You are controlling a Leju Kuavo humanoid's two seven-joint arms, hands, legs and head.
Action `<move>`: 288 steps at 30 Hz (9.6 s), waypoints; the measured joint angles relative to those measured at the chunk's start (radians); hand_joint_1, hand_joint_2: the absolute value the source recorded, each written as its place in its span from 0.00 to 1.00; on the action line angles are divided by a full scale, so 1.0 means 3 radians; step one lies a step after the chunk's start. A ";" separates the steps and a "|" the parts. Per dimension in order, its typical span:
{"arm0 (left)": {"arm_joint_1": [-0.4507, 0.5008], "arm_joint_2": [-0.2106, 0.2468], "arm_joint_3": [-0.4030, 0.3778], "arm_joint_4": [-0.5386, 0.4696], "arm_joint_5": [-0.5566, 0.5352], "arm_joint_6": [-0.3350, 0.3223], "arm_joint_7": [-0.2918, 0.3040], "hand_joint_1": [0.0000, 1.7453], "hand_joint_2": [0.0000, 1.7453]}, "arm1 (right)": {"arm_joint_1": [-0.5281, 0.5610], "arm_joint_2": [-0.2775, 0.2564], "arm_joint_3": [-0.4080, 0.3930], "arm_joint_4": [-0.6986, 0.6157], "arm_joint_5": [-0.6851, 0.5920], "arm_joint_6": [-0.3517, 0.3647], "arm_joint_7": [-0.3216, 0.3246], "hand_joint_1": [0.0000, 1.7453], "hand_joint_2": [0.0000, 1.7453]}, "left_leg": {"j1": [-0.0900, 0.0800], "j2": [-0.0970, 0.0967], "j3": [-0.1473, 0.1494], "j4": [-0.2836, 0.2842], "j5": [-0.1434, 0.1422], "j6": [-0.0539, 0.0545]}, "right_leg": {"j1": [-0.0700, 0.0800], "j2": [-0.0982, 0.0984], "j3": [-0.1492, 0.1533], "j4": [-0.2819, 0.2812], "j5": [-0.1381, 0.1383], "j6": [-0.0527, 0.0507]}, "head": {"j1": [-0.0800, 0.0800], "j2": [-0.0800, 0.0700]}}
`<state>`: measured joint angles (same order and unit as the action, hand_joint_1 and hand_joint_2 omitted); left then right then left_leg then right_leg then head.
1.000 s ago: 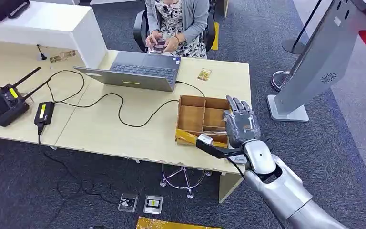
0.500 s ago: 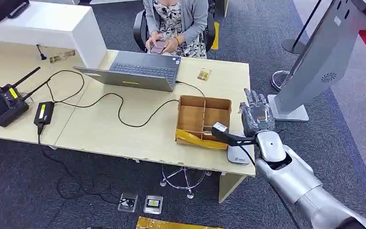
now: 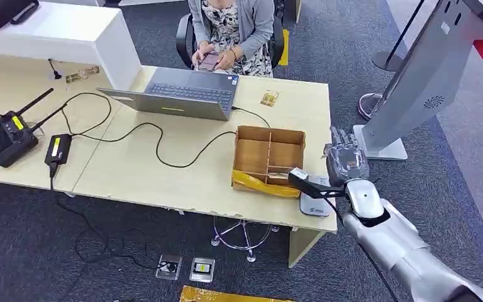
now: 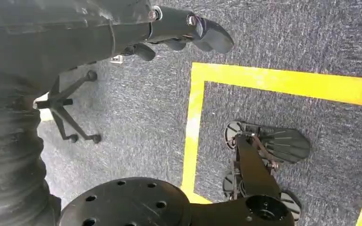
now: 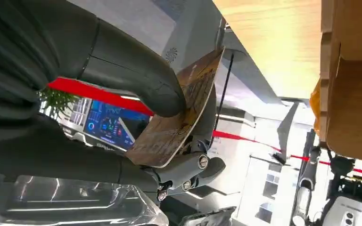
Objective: Pass the card to the sensor for recognition and then transmit it.
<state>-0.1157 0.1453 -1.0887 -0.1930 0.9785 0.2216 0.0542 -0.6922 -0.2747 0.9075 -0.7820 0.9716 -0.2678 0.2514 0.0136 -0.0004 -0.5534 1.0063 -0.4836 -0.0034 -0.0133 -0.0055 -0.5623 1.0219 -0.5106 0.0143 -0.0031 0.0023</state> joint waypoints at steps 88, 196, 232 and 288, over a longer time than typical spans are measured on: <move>0.0001 -0.0113 0.0086 -0.0001 0.0074 0.0127 0.0168 0.00 1.00 | 0.0324 0.0038 0.0383 0.0052 -0.1038 -0.0529 -0.0356 1.00 1.00 | 0.0000 0.0000 0.0007 0.0000 0.0000 0.0000 | 0.0000 0.0000 0.0007 0.0000 0.0002 -0.0001 | -0.0001 0.0000; -0.0011 -0.0294 0.0069 0.0014 0.0078 0.0173 0.0425 0.00 1.00 | 0.1640 0.0657 -0.0175 -0.2618 0.0967 0.0318 0.0586 0.00 1.00 | 0.0003 0.0005 0.0002 -0.0003 0.0000 -0.0002 | 0.0003 0.0002 0.0003 0.0000 0.0001 -0.0003 | 0.0000 0.0000; -0.0015 -0.0252 0.0064 0.0010 -0.0168 -0.0206 0.0373 0.00 1.00 | 0.1043 0.1195 -0.0065 -0.1284 0.1109 0.0388 0.0912 0.00 1.00 | 0.0003 0.0004 0.0003 -0.0002 0.0000 -0.0003 | 0.0003 0.0002 0.0001 0.0000 0.0001 -0.0003 | 0.0001 0.0000; -0.0019 -0.0192 -0.0028 0.0013 -0.0399 -0.0282 0.0296 0.00 1.00 | 0.0697 0.1101 -0.0277 -0.0618 0.0905 0.0347 0.0885 1.00 1.00 | 0.0003 0.0004 0.0002 -0.0002 0.0000 -0.0002 | 0.0003 0.0002 0.0001 0.0000 0.0001 -0.0003 | 0.0001 0.0000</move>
<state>-0.1214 0.0877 -1.0971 -0.1892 0.8587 0.1370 0.1431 -0.4832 0.0557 0.8244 -0.9674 1.2432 -0.1636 0.5169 0.0144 0.0008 -0.5528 1.0056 -0.4835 -0.0041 -0.0124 -0.0048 -0.5622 1.0219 -0.5102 0.0135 -0.0027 0.0023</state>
